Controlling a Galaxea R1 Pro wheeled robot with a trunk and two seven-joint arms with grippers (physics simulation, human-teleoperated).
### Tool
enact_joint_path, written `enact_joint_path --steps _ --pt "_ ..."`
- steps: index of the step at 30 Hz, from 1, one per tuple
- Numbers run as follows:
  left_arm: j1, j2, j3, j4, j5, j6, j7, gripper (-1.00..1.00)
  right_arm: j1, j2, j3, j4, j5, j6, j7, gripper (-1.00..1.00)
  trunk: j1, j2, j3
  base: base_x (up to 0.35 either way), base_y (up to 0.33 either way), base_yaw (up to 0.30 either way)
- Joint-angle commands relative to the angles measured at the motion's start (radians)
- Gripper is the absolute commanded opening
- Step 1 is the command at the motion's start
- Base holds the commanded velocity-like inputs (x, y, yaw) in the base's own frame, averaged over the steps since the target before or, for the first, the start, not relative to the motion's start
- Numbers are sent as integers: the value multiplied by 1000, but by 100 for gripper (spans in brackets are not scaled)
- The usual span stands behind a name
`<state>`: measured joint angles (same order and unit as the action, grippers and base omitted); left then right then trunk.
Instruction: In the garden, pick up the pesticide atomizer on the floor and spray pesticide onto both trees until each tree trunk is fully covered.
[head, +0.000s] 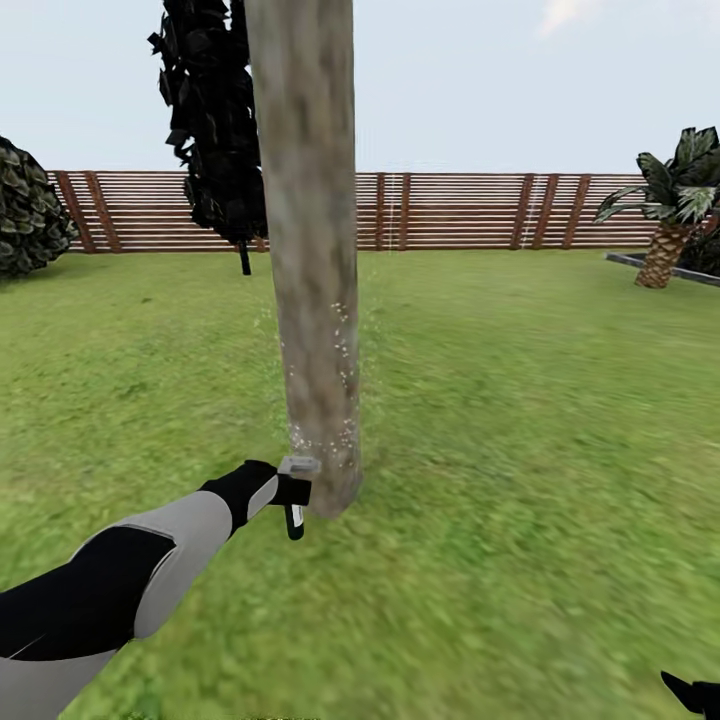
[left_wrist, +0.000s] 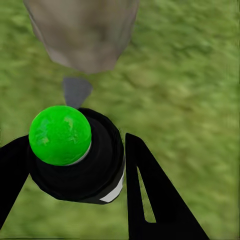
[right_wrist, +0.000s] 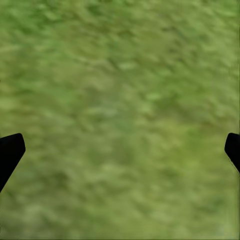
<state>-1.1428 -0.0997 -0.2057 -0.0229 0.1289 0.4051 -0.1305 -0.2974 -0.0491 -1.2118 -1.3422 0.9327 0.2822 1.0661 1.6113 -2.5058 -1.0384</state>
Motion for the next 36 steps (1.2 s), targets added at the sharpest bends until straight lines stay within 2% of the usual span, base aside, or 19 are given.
enact_joint_path --steps 1,7,8,9,11,12,14,16,18,21,22,24,27,36 --pt "0 -1 -1 0 0 0 0 -100 0 0 0 0 0 0 0 100 0 0 0 0 -53 221" --pt "38 -4 -3 -22 -6 1 22 -100 0 0 0 0 0 0 1 100 0 0 0 0 -9 39" --pt "40 -8 -3 -30 -7 3 49 -100 0 0 1 0 0 0 0 100 0 0 0 0 -1 3" --pt "40 -12 -2 -44 -8 9 101 -100 1 0 1 0 0 0 0 100 0 0 0 0 0 0" --pt "39 -18 -2 -117 -8 79 130 -100 1 0 0 0 0 0 0 100 0 0 0 0 0 0" --pt "39 -19 -2 -167 -9 136 134 -100 1 -1 0 0 0 0 0 100 0 0 0 0 0 0" --pt "39 -20 -2 -357 -9 336 139 -100 1 -5 0 0 0 0 0 100 0 0 0 0 0 0" --pt "38 -20 -3 -440 -11 398 141 -100 0 -5 0 0 0 0 0 100 0 0 0 0 0 0" --pt "35 -20 -3 -466 -14 417 141 -100 0 -6 -1 0 0 0 0 100 0 0 0 0 0 0" --pt "32 -17 -2 -477 -69 427 141 -100 0 -6 -1 0 0 0 0 100 0 0 1 0 0 -77" --pt "31 -17 -2 -486 -101 455 141 -100 0 -6 -1 0 0 0 0 100 0 0 2 0 0 -157" --pt "31 -17 -1 -539 -148 552 141 -100 0 -6 -2 0 0 0 0 100 0 0 4 0 0 -119" --pt "28 -17 0 -559 -156 573 141 -100 0 -6 -2 0 0 0 0 100 0 0 4 0 0 -24" --pt "-167 -18 0 -558 -154 587 141 -100 0 -6 -2 0 -1 0 0 100 0 0 4 0 0 -2"
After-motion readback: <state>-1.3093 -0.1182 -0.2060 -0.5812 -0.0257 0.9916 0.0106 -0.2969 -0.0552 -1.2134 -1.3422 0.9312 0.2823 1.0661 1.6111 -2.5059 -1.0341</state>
